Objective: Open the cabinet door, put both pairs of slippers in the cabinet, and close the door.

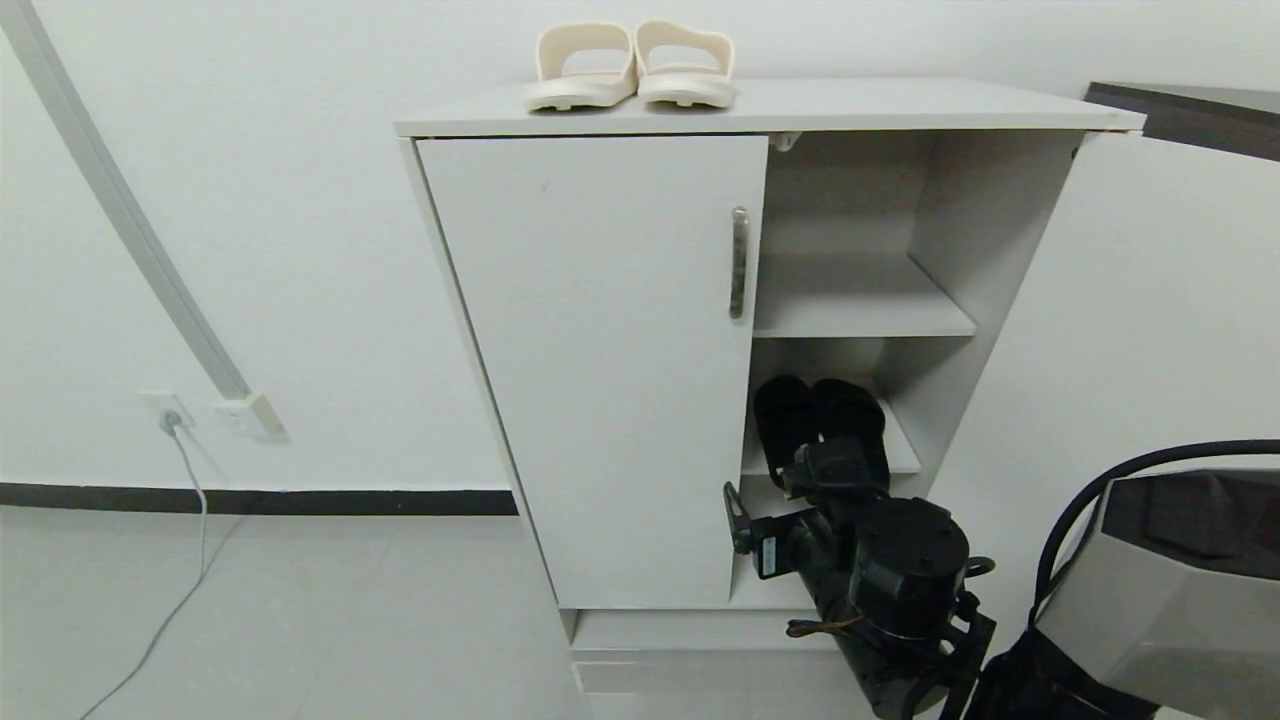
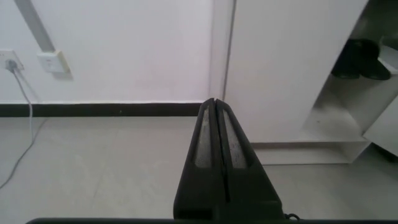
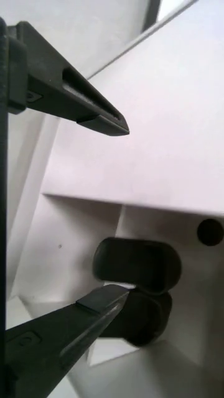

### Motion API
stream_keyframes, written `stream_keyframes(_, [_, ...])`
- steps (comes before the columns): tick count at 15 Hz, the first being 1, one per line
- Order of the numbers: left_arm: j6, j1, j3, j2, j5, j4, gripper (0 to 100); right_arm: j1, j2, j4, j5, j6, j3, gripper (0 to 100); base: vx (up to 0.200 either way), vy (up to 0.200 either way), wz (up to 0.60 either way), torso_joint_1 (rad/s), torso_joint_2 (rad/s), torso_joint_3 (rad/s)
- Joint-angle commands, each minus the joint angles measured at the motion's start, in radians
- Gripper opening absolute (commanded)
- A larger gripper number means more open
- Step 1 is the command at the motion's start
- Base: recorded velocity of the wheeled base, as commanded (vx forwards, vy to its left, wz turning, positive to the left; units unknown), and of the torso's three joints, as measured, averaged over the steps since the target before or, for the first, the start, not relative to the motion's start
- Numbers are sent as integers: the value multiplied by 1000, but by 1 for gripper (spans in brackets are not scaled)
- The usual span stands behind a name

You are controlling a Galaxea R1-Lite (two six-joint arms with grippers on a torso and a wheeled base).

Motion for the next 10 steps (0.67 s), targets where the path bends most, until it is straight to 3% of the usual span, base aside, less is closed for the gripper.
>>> stream_keyframes(1, [0,1,0,1,0,0,0,2,4,1,0,-1,0,100,0,200,0,2,2,2])
stream_keyframes(5, [0,1,0,1,0,0,0,2,2,1,0,-1,7,100,0,200,0,4,2,4])
stream_keyframes(10, [0,-1,0,1,0,0,0,-4,4,-73,91,-1,66,100,0,0,0,0,0,0])
